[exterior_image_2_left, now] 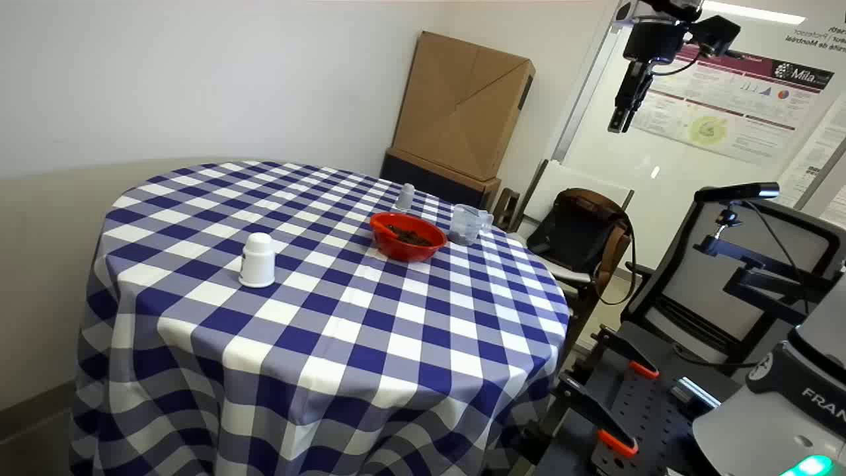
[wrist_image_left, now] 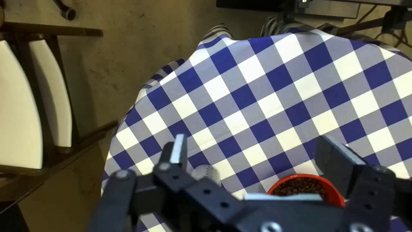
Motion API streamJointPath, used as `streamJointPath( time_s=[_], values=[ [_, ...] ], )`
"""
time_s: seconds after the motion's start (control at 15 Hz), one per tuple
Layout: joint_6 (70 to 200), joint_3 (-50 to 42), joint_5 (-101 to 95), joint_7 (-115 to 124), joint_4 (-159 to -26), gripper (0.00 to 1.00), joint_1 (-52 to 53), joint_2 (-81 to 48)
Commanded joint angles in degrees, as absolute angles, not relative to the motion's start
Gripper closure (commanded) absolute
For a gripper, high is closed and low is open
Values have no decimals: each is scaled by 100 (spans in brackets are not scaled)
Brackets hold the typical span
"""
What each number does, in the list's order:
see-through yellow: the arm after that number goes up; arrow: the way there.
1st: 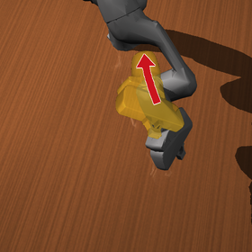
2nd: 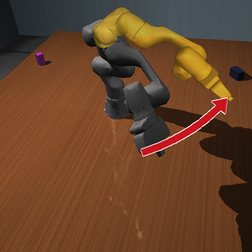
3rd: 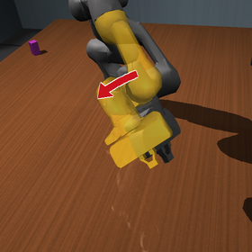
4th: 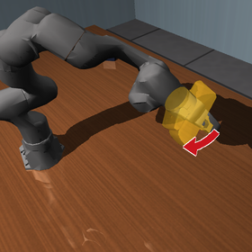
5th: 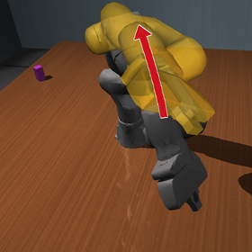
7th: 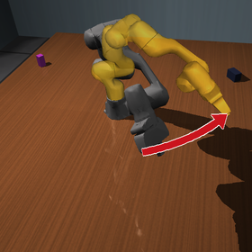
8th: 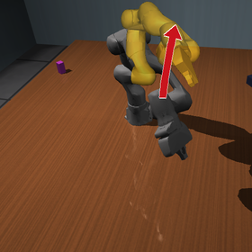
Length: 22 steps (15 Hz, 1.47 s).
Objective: Pour the contents from the clear jar into the red bowl then put the clear jar on the table
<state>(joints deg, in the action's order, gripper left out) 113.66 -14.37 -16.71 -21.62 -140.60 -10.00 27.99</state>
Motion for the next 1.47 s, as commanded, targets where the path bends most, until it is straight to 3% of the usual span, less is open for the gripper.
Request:
streamJointPath(
  time_s=[0.0, 0.4, 0.8, 1.4],
  values=[
    [11354, -1432, -1666, -2164, -14051, 0, -1003, 2798],
    [11564, -1616, -1610, -2495, -13423, 0, -952, 1711],
    [11264, -1766, -1965, -3772, -11700, 0, -1151, -342],
    [11561, -1227, -1967, -6399, -8955, 0, -1821, -3160]
  ],
)
